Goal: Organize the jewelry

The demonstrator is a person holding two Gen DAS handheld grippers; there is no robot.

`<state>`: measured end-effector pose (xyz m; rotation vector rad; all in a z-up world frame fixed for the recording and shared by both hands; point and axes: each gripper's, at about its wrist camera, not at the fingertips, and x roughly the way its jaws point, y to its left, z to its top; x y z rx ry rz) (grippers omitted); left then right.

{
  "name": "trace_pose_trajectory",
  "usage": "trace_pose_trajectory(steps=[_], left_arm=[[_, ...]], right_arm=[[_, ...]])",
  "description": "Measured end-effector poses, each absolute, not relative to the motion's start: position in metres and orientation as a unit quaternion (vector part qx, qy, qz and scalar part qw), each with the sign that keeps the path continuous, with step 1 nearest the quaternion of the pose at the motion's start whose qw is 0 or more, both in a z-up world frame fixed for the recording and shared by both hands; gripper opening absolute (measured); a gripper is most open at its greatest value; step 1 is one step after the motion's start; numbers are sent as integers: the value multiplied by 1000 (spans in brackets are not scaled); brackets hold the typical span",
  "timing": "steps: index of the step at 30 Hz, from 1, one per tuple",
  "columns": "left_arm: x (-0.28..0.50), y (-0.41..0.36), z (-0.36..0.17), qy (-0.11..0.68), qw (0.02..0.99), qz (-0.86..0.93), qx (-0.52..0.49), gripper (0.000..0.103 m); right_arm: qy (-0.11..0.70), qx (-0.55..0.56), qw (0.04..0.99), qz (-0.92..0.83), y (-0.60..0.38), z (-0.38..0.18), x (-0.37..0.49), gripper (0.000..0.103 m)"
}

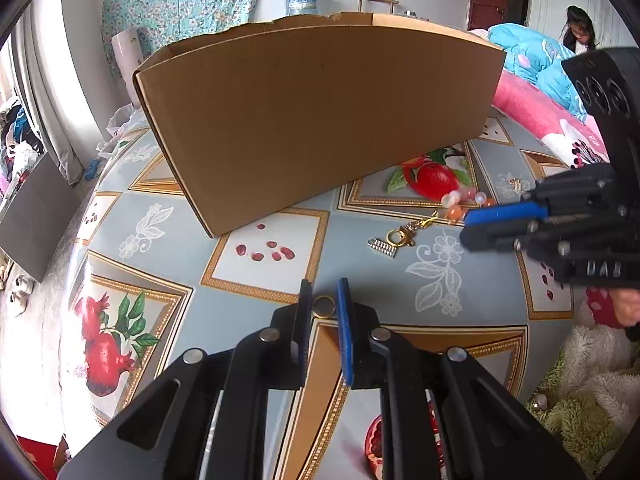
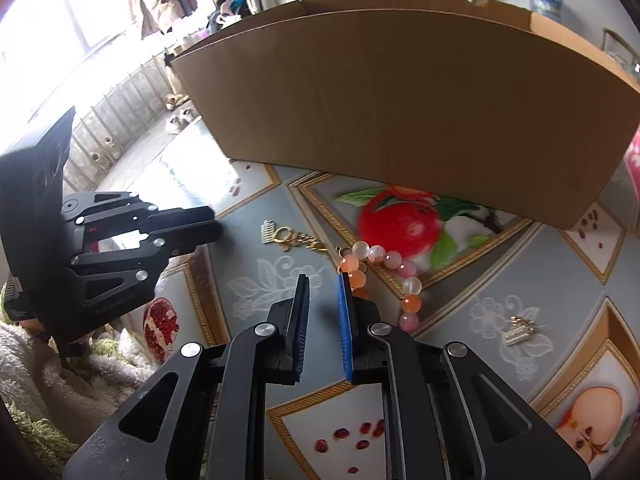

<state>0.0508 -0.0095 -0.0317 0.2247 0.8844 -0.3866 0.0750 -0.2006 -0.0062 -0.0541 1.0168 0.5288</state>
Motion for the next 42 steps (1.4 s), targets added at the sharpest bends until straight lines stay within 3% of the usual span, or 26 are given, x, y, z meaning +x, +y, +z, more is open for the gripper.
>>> trace_pose_trajectory(steps=[6, 13, 16, 28, 36, 38, 39, 41, 42], left_arm=[[51, -10, -33, 420, 881, -190, 104, 12], [49, -8, -33, 416, 883, -191, 103, 12], [48, -8, -33, 415, 884, -190, 104, 12], [47, -8, -33, 417, 884, -184, 103, 12], [45, -8, -33, 418, 884, -180, 104, 12], [45, -8, -33, 418, 884, -179, 104, 12], [45, -8, -33, 418, 885, -179, 104, 12], [46, -9, -33, 419, 884, -178, 105, 12], [46, -8, -33, 419, 884, -178, 105, 12]], right_arm=[[465, -41, 855, 227, -211, 14, 66, 24], [490, -85, 844, 203, -198, 3, 75, 24], [494, -103, 842, 192, -196, 0, 70, 8], [442, 120, 867, 195, -290, 61, 95, 7], [419, 95, 895, 118, -319, 62, 113, 8], [433, 82, 889, 124, -313, 51, 118, 14], [443, 79, 883, 129, -307, 44, 118, 25], [449, 72, 882, 127, -303, 35, 116, 35], [446, 64, 884, 125, -302, 34, 114, 36]])
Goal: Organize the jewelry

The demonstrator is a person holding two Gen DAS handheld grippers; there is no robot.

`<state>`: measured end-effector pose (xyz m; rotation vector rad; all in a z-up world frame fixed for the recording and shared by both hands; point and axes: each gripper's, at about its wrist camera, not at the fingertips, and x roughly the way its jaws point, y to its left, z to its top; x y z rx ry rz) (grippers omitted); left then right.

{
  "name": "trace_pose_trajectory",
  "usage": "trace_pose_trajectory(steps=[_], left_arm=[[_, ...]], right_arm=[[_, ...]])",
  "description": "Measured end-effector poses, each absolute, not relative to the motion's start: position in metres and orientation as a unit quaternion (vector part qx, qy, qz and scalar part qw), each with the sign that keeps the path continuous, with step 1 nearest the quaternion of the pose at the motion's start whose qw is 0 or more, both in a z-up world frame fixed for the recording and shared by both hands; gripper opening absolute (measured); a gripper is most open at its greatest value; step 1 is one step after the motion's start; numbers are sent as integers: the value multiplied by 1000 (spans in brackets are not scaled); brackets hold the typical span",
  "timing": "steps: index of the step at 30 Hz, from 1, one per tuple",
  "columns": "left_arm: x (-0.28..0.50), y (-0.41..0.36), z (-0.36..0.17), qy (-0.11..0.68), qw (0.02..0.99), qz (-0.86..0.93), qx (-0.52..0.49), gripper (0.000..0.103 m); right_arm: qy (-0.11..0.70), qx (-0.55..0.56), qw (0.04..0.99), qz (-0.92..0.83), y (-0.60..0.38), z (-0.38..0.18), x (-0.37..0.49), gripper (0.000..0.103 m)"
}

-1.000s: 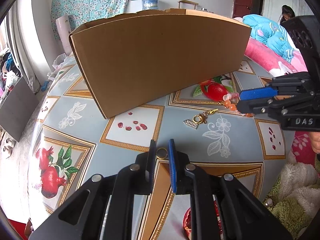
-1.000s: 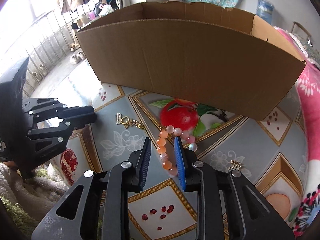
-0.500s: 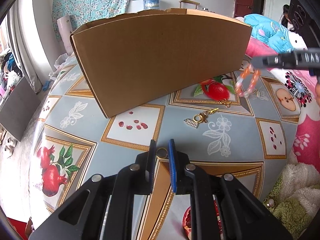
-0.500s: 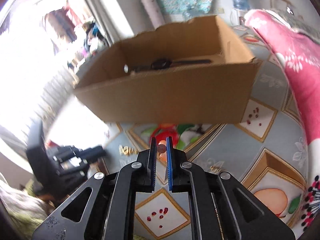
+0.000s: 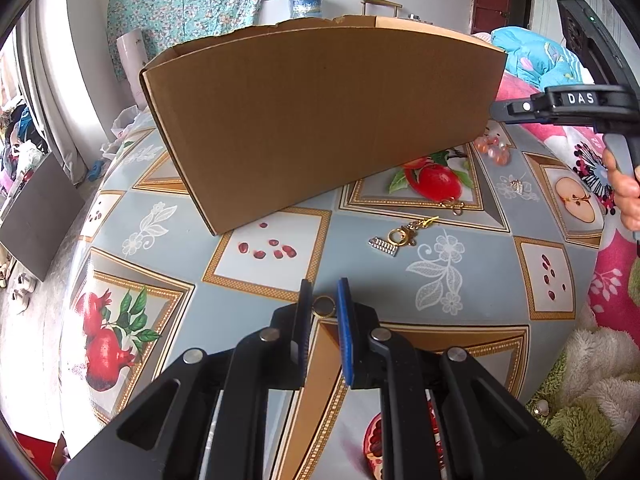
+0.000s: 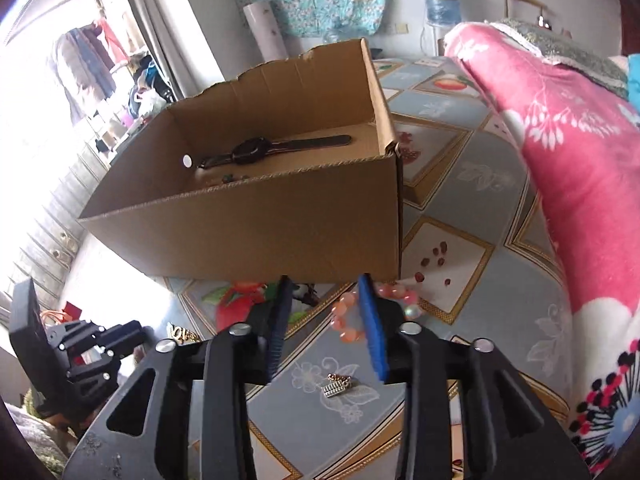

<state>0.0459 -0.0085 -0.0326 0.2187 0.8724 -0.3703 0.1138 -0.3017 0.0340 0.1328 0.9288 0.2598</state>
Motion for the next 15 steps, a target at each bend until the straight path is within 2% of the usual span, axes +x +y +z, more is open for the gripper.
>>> trace_pose_trajectory(steps=[3, 10, 15], left_arm=[[46, -8, -33, 419, 884, -178, 104, 12], [47, -9, -33, 420, 884, -175, 103, 12], [46, -9, -32, 420, 885, -172, 103, 12]], right_arm=[[443, 49, 887, 126, -299, 35, 103, 39], [465, 49, 861, 203, -266, 19, 94, 39], [476, 24, 834, 277, -220, 6, 99, 25]])
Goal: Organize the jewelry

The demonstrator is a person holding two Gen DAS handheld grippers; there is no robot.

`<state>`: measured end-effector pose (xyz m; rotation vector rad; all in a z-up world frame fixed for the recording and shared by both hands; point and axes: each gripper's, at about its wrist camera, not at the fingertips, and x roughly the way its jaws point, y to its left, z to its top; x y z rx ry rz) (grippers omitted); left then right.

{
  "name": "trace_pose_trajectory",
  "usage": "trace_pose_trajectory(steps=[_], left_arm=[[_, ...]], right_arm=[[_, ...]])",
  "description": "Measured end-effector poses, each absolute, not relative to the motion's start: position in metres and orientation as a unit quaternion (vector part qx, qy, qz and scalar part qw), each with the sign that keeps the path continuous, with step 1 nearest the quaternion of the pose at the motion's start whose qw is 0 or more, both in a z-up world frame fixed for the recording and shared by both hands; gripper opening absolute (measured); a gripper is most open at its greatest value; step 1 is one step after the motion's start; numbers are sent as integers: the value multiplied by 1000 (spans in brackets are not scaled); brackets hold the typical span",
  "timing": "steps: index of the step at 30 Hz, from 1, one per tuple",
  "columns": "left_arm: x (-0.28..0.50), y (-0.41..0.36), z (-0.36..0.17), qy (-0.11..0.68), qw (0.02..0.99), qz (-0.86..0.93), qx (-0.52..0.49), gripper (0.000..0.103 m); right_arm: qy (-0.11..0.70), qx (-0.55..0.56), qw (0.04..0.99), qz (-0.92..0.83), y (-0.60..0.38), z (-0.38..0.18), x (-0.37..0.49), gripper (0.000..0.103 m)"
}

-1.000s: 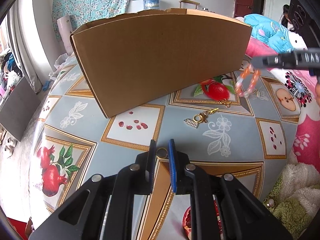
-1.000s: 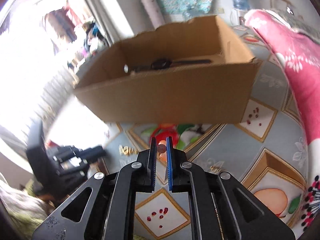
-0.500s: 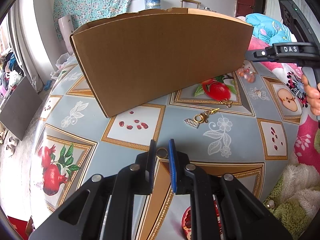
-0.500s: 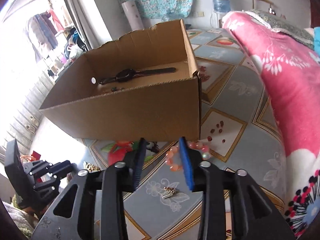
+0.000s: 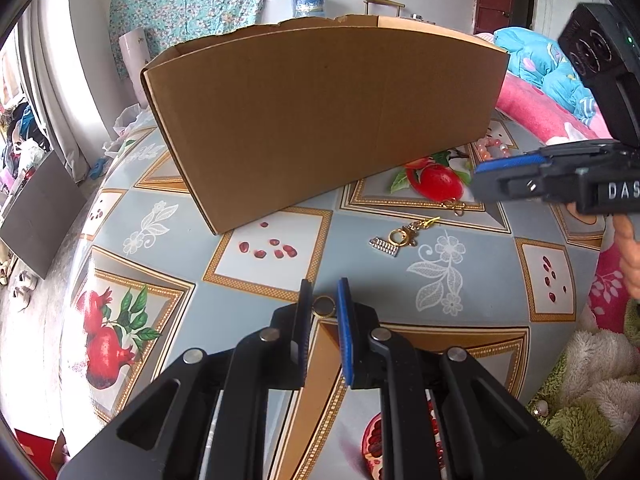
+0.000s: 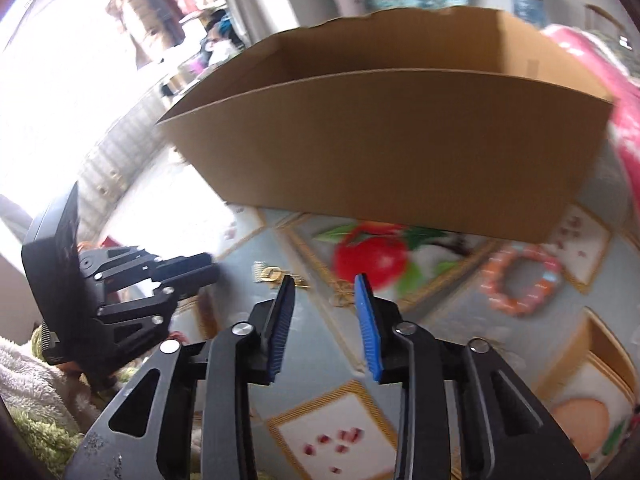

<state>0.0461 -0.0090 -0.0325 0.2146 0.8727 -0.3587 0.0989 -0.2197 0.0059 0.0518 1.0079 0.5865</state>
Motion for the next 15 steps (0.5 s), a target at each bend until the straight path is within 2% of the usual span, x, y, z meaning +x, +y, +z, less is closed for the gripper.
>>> trace_pose_trajectory(steps=[9, 15], left_arm=[[46, -9, -31, 419, 886, -174, 99, 12], [46, -9, -31, 418, 886, -174, 98, 12]], right_arm=[[468, -68, 816, 331, -171, -1, 112, 7], [473, -77, 817, 321, -170, -5, 120, 4]])
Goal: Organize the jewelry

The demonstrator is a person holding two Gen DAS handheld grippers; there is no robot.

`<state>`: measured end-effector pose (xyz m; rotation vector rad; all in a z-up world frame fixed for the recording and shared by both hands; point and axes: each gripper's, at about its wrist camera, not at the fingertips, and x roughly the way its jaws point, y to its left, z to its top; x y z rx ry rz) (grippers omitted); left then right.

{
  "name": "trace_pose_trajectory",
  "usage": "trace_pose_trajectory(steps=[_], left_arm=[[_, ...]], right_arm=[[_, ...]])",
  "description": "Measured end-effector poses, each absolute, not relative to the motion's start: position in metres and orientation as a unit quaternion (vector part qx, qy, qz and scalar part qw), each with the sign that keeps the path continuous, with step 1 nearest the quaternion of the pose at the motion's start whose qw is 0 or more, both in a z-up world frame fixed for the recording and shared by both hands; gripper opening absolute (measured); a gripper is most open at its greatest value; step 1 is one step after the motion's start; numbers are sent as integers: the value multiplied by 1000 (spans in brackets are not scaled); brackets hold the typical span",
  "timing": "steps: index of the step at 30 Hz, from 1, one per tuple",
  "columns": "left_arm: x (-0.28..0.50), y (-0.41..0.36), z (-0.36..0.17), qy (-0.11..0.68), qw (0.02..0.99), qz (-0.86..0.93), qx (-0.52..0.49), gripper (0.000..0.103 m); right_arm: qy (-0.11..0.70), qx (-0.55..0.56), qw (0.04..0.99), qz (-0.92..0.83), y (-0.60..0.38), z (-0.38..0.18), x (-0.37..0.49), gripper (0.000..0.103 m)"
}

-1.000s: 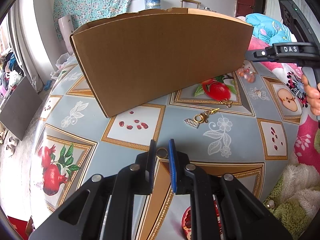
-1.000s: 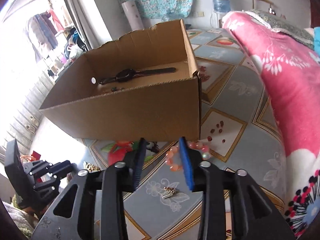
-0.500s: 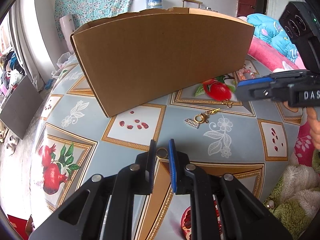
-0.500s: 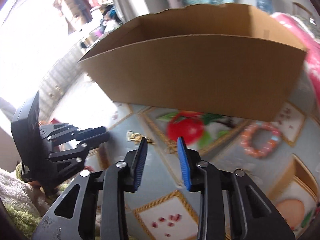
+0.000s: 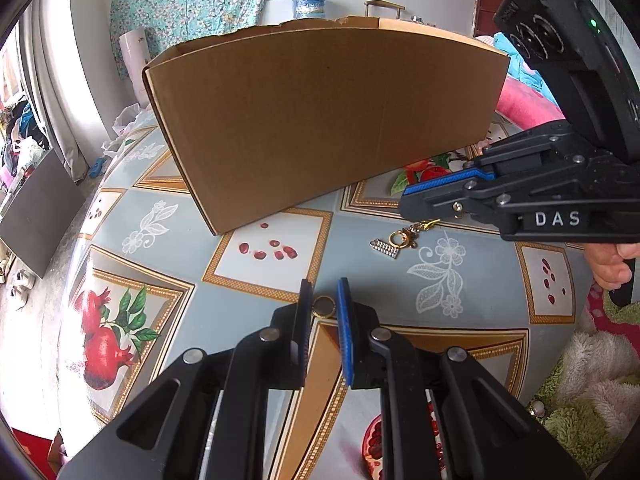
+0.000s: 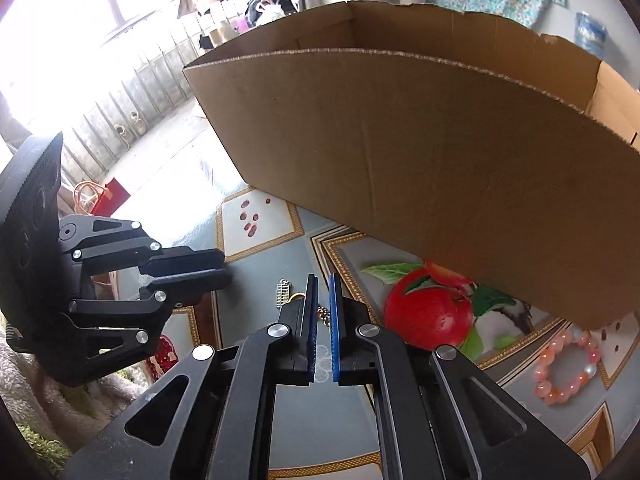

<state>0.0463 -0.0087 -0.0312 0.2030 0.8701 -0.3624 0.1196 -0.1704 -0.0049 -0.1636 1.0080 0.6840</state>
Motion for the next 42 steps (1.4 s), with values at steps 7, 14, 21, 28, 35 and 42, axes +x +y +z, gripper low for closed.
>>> trace_pose_trajectory(steps=[7, 14, 21, 28, 35, 42], left_arm=[[49, -6, -31, 421, 885, -178, 90, 12], [49, -4, -32, 418, 886, -179, 89, 12], [49, -3, -31, 420, 886, -178, 89, 12], [50, -3, -31, 421, 885, -180, 88, 12], [50, -3, -33, 419, 886, -181, 88, 12], [49, -2, -32, 417, 886, -184, 87, 12]], right_arm=[[468, -141, 816, 309, -165, -8, 104, 4], [479, -129, 819, 287, -177, 3, 95, 6], [467, -130, 813, 322, -150, 2, 106, 21], [486, -143, 803, 315, -145, -3, 105, 7], [500, -146, 807, 277, -152, -2, 105, 6], [472, -118, 817, 310, -151, 13, 106, 27]])
